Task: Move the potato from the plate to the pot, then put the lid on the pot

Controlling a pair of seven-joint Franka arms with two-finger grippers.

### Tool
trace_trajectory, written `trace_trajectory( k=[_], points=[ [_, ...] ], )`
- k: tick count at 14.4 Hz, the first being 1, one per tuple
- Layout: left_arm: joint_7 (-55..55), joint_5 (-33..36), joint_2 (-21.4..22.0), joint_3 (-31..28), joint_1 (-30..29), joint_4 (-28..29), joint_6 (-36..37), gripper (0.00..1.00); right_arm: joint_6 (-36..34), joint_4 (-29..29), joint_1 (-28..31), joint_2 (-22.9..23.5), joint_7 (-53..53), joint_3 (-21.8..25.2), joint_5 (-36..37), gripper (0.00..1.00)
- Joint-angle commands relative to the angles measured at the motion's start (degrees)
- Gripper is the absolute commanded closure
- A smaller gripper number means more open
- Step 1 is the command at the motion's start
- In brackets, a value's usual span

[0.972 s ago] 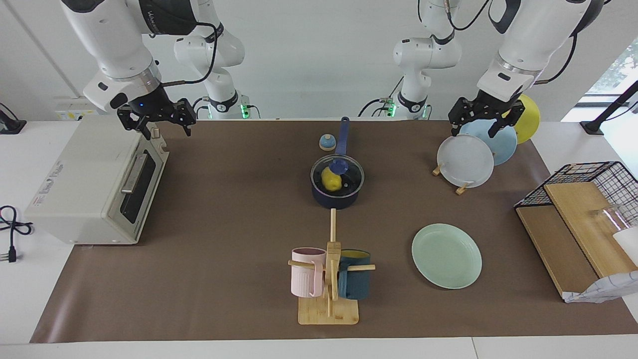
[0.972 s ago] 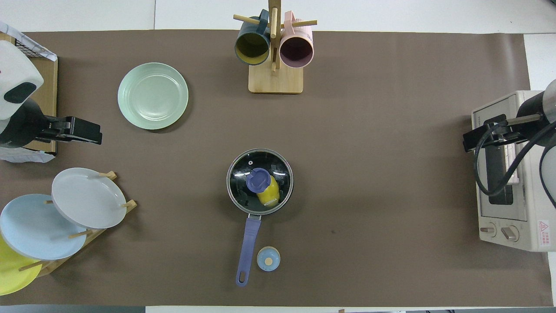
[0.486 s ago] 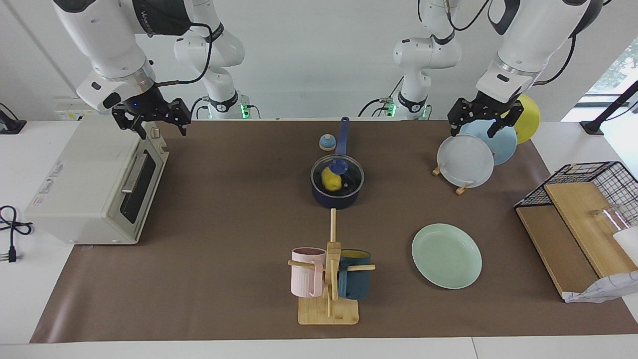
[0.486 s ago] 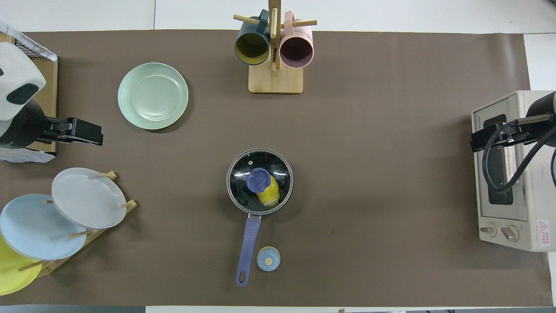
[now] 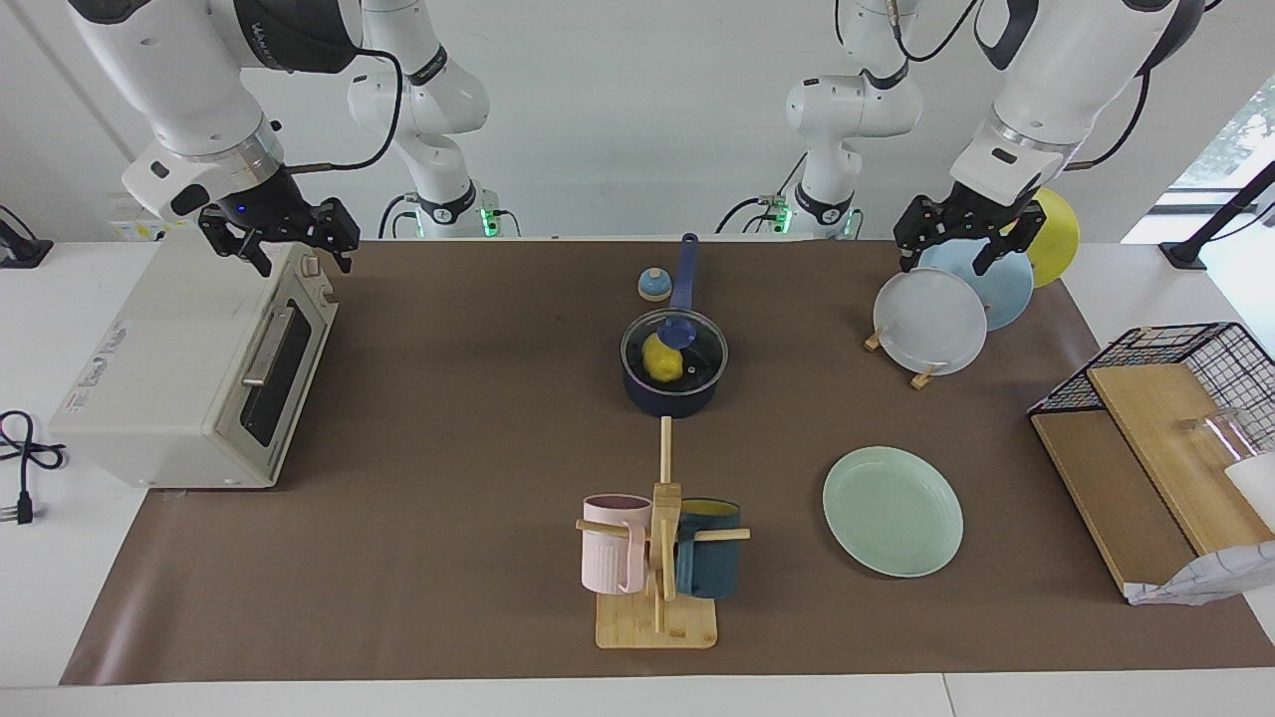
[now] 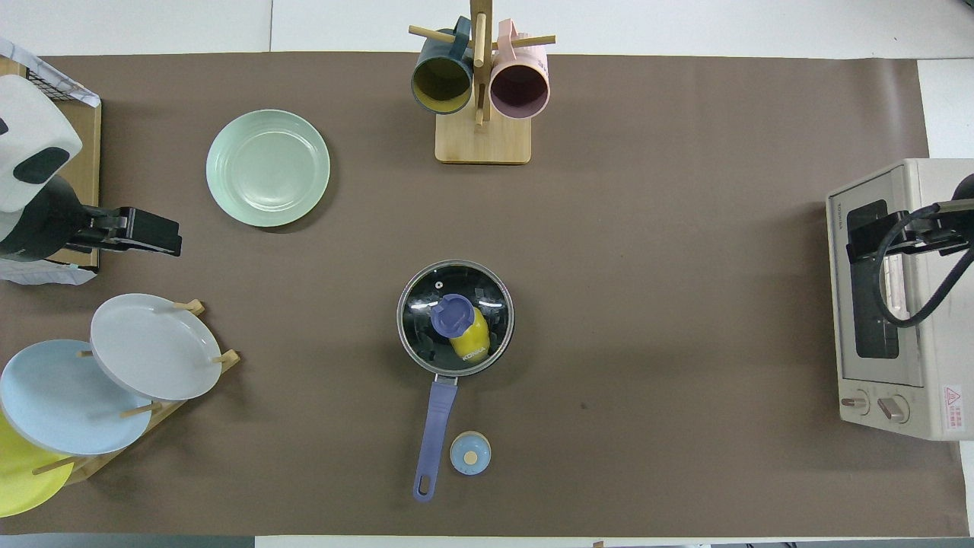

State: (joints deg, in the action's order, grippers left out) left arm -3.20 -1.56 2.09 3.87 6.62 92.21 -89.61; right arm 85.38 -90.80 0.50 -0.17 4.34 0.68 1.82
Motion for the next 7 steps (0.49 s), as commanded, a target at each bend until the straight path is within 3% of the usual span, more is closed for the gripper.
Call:
trace_trajectory(
  k=[1,7],
  points=[
    [0.3,-0.6,1.1,-0.3,0.4,1.0,0.7,0.0,0.0,-1.0,0.8,-1.1,-0.3,-0.4,-0.1,0.0],
    [0.3,-0.6,1.1,-0.3,0.3,1.0,0.5,0.0,0.1,-0.8,0.9,-1.0,-0.9,-0.9,-0.1,0.0]
  ],
)
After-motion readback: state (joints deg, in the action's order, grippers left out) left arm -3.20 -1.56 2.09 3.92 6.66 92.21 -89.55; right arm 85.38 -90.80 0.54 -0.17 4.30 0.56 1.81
